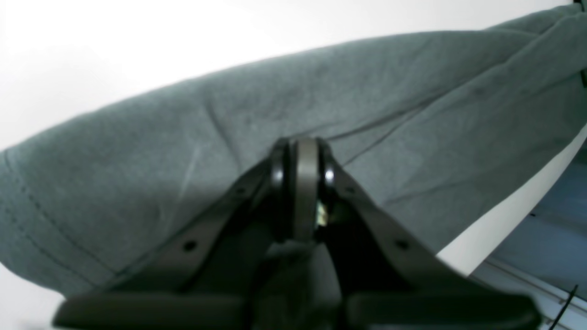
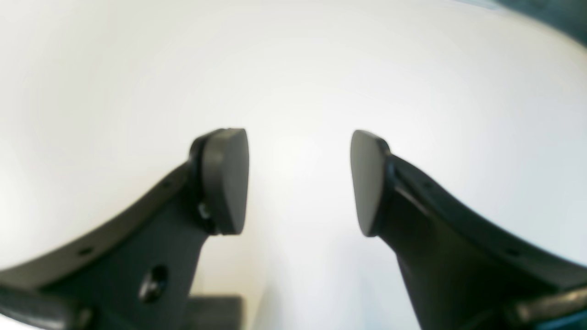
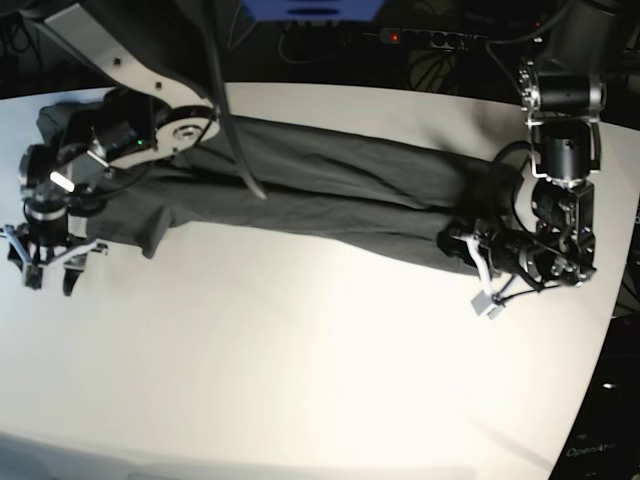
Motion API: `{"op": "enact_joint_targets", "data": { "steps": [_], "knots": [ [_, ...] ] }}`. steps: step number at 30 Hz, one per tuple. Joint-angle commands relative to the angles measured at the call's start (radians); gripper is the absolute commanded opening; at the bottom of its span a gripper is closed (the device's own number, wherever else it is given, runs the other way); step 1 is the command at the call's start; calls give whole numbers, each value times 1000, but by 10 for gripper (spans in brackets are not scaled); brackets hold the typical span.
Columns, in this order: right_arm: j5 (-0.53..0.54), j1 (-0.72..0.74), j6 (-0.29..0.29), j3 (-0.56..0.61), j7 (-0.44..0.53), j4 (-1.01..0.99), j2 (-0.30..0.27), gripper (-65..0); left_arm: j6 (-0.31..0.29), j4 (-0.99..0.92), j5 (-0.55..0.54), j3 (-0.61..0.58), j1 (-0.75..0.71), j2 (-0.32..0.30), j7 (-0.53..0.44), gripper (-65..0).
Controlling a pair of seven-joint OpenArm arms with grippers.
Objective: Fold the T-shirt properly
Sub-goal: 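Swing the right arm over the strip's end and lower the open gripper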
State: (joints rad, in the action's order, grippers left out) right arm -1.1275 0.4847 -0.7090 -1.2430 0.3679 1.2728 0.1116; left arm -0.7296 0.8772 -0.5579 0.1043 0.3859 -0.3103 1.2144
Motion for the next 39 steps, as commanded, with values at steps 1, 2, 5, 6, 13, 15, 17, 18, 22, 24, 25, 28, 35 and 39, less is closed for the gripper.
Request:
{"op": "enact_joint_targets", "data": {
  "steps": [1,2,5,6,13,15,17,18,22,24,25,28,35,39],
  "knots": [
    [14,45,11,21,-39,8,-25,-297,31,-14,137,-5,-9,-8,45,-610],
    [7,75,11,41,-119,1,-26,-297,31,-14,135,-5,-9,-8,45,-610],
    [4,131,11,104,-359,5,-28,-297,31,-16,135,-5,-9,-8,45,-610],
    [4,151,11,124,-430,11,-28,-297,31,-16,135,-5,-9,-8,45,-610],
    [7,265,11,302,-1133,44,-59,-297,31,-17,140,-5,-11,12,46,-610],
    [8,288,11,342,-1311,23,-80,-297,31,-17,140,-4,-11,13,46,-610],
    [19,314,11,366,-1480,-17,-118,-299,31,-19,140,-4,-11,13,46,-610],
    [33,322,11,374,-1561,-48,-143,-299,31,-19,140,-4,-11,13,46,-610],
    [149,329,11,388,-1728,-198,-246,-299,31,-28,140,-4,-11,9,46,-610],
    [234,323,11,386,-1736,-276,-284,-297,31,-51,140,-4,-11,6,43,-610],
    [267,312,11,383,-1737,-313,-303,-297,31,-59,140,-4,-11,6,37,-610],
    [363,289,11,388,-1737,-379,-327,-297,31,-80,140,-4,-11,4,8,-610],
    [402,282,11,389,-1764,-381,-321,-296,31,-108,140,-5,-11,9,3,-610],
    [402,309,11,389,-1764,-381,-312,-296,31,-106,140,-5,-11,10,3,-610]
  ]
}}
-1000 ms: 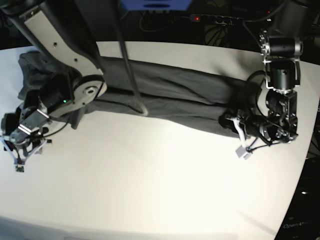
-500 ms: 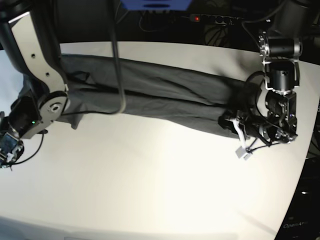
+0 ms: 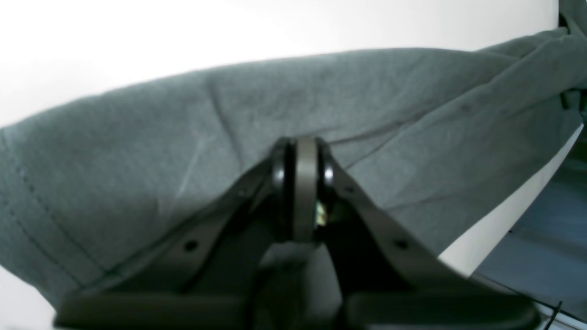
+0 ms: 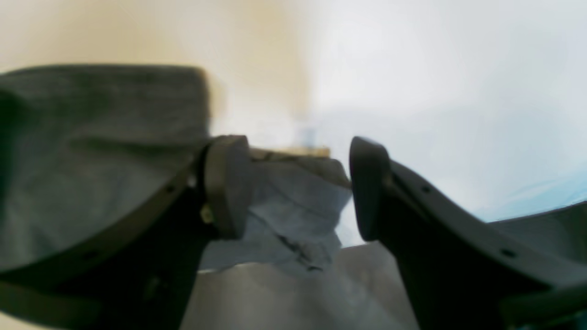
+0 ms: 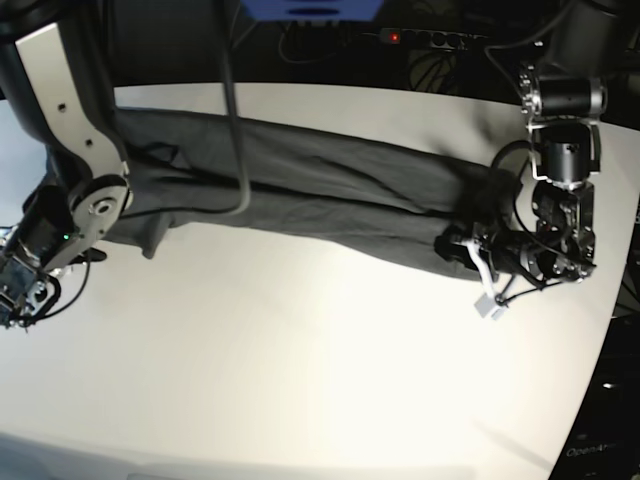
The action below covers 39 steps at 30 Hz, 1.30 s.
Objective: Fold the T-shirt properly
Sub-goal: 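Swing the right arm over the strip's end and lower the open gripper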
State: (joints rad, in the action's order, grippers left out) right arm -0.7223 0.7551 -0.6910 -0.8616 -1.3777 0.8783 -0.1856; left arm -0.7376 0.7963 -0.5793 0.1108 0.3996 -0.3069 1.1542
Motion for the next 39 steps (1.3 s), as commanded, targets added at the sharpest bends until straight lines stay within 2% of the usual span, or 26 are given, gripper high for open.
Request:
{"op": "enact_joint_targets", "data": {
  "steps": [1,3,13,29,39],
  "knots": [
    [-3,51,-7,6,-19,14,-15,-296,39,-25,161,-12,-24,7,62,-610],
    [-1,63,-7,5,-19,14,-15,-296,39,-25,161,-12,-24,7,62,-610],
    [172,19,-7,8,-19,14,-21,-296,39,-27,161,-13,-24,7,40,-611],
    [174,-12,-7,5,-19,11,28,-296,39,-27,161,-13,-24,5,40,-611],
    [175,-30,-7,5,51,9,31,-296,39,-27,161,-12,-24,5,40,-611]
  ]
}}
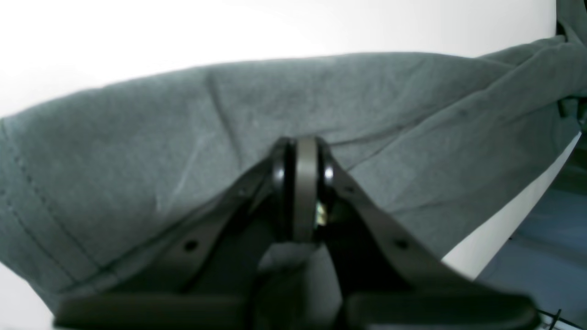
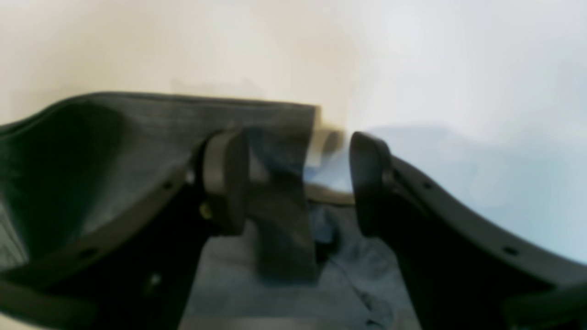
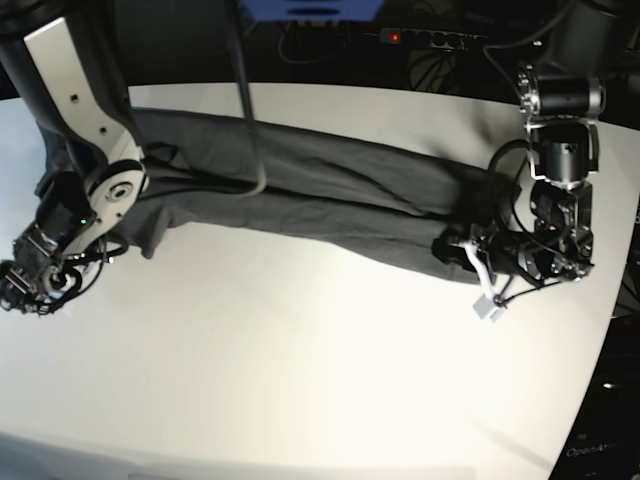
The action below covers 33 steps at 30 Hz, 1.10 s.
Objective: Fold the T-shirt properly
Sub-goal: 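Swing the right arm over the strip's end and lower the open gripper, then pinch the strip's end edge with the right gripper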
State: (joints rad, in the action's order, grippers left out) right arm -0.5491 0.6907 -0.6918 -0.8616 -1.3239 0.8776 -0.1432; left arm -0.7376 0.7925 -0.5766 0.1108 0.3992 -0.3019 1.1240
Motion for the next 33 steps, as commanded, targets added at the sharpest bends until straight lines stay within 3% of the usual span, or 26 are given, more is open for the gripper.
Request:
{"op": "enact_joint_targets", "data": {
  "steps": [1,15,22,28,33],
  "knots": [
    [2,33,-6,5,2,10,-9,-296,39,-23,158,-12,-24,0,70,-611],
    [2,11,-6,0,28,10,47,-306,39,-23,158,-12,-23,-3,70,-611],
    [2,11,-6,5,22,10,50,-560,39,-23,158,-12,-23,-6,64,-611],
    [1,11,-6,11,30,10,50,-577,39,-23,158,-12,-23,-6,64,-611],
    [-1,11,-6,89,30,21,47,-609,39,-23,158,-12,-23,-4,64,-611]
  ]
}}
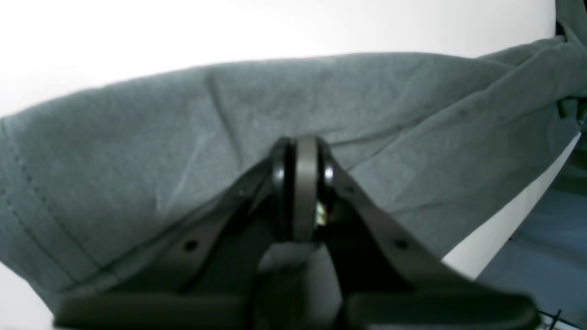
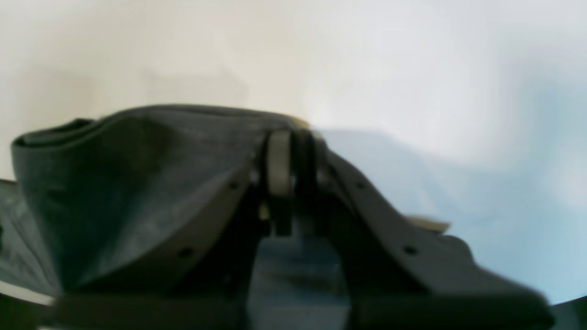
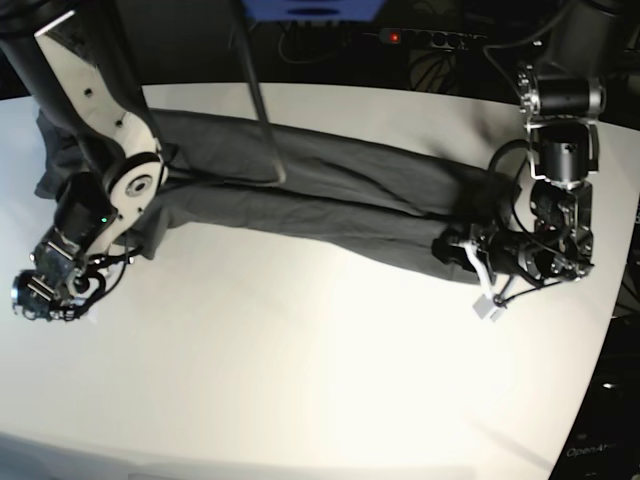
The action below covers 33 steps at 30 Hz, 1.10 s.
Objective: Fold the T-shirt properly
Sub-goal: 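Pinch the strip's end edge with the right gripper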
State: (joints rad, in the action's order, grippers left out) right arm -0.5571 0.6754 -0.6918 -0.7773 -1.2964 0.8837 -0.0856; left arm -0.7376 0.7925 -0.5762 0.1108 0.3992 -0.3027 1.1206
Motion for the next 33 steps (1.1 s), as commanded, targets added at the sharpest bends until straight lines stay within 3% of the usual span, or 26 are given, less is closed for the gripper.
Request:
{"op": "enact_joint_targets", "data": {
  "steps": [1,4,13,22,33],
  "knots": [
    [7,27,-6,17,1,35,-10,-621,39,-23,158,-12,-23,-3,68,-611],
    [7,-18,-6,55,-33,147,2,-625,39,-23,158,-12,-24,-3,59,-611],
    [7,-208,-6,250,-47,539,114,-625,39,-23,160,-12,-27,-5,49,-611],
    [9,-409,-6,413,-78,857,154,-625,39,-23,160,-13,-36,-5,48,-611],
    [7,-653,-6,559,-90,1038,203,-627,39,-23,160,-15,-36,-3,48,-611]
  ]
}}
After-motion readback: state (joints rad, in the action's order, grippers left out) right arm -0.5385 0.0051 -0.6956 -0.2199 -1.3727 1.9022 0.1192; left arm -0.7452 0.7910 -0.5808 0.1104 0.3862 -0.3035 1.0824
